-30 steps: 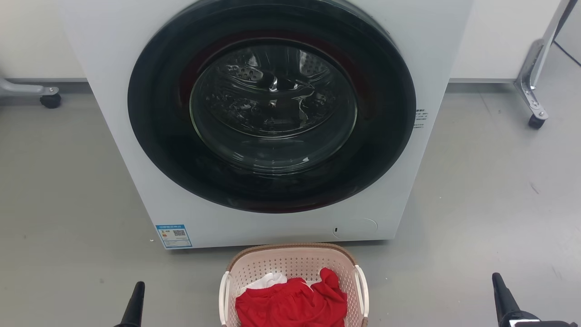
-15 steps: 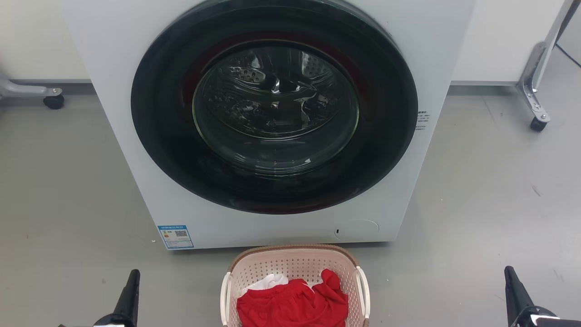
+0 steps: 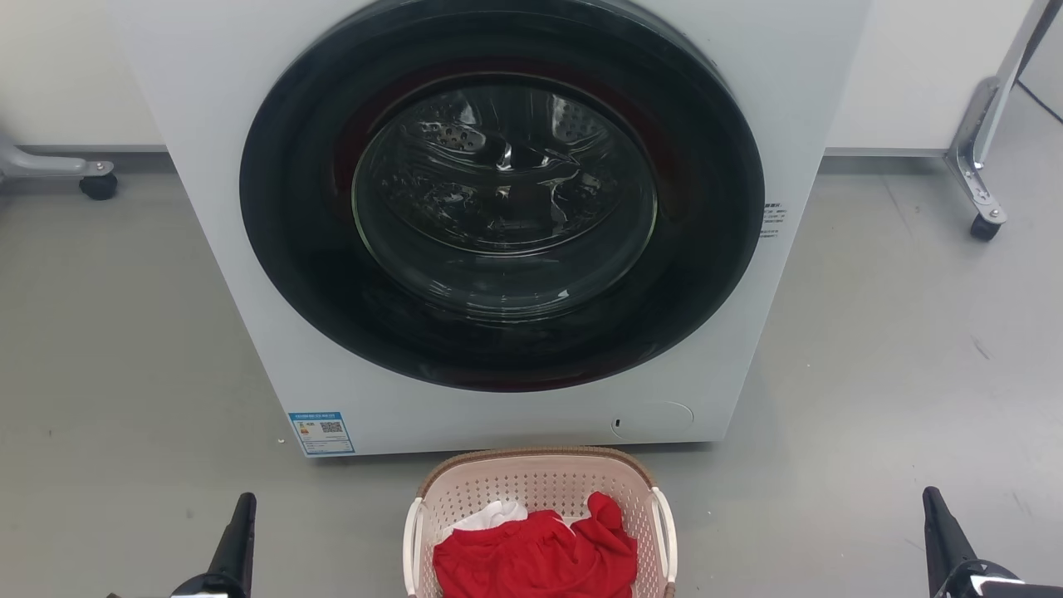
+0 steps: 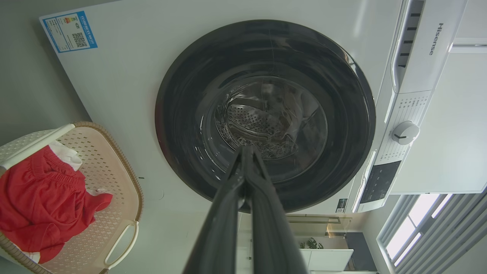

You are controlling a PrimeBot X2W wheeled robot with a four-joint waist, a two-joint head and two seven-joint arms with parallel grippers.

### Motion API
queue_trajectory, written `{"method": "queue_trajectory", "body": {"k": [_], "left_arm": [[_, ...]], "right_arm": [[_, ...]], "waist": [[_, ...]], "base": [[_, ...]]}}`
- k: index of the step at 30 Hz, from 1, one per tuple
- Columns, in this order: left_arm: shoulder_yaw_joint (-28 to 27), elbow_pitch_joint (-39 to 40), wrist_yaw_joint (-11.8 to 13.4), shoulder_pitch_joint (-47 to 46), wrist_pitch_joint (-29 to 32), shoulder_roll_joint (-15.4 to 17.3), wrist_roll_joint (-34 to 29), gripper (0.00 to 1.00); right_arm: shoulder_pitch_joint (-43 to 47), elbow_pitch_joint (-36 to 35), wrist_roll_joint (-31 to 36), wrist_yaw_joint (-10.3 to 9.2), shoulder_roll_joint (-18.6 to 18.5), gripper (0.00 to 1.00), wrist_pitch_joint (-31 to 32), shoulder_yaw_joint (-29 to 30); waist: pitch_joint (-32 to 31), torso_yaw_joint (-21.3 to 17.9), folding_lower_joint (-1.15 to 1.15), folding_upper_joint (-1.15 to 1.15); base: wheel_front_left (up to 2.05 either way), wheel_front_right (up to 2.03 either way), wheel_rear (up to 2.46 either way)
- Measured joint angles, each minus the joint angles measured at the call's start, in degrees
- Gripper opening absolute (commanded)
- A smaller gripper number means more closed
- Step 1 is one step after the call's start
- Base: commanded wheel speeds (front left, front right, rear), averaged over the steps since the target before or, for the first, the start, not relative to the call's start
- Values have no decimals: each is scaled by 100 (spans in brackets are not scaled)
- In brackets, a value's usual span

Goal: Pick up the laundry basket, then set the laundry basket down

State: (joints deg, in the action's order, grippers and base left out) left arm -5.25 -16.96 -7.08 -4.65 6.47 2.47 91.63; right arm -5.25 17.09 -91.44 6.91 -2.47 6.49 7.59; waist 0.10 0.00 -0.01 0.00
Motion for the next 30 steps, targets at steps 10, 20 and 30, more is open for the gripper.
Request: {"method": "queue_trajectory", "body": {"k": [10,20,30], "left_arm": [[0,0,0,0,0,0,0,0],[0,0,0,0,0,-1,0,0],[0,0,0,0,0,-1,0,0]], "right_arm": [[0,1,0,0,0,0,0,0],[0,1,0,0,0,0,0,0],[0,0,-1,0,1,0,0,0]], "waist": [[0,0,0,1],[0,0,0,0],[0,0,1,0]], "base": [[0,0,0],[0,0,0],[0,0,0]]}}
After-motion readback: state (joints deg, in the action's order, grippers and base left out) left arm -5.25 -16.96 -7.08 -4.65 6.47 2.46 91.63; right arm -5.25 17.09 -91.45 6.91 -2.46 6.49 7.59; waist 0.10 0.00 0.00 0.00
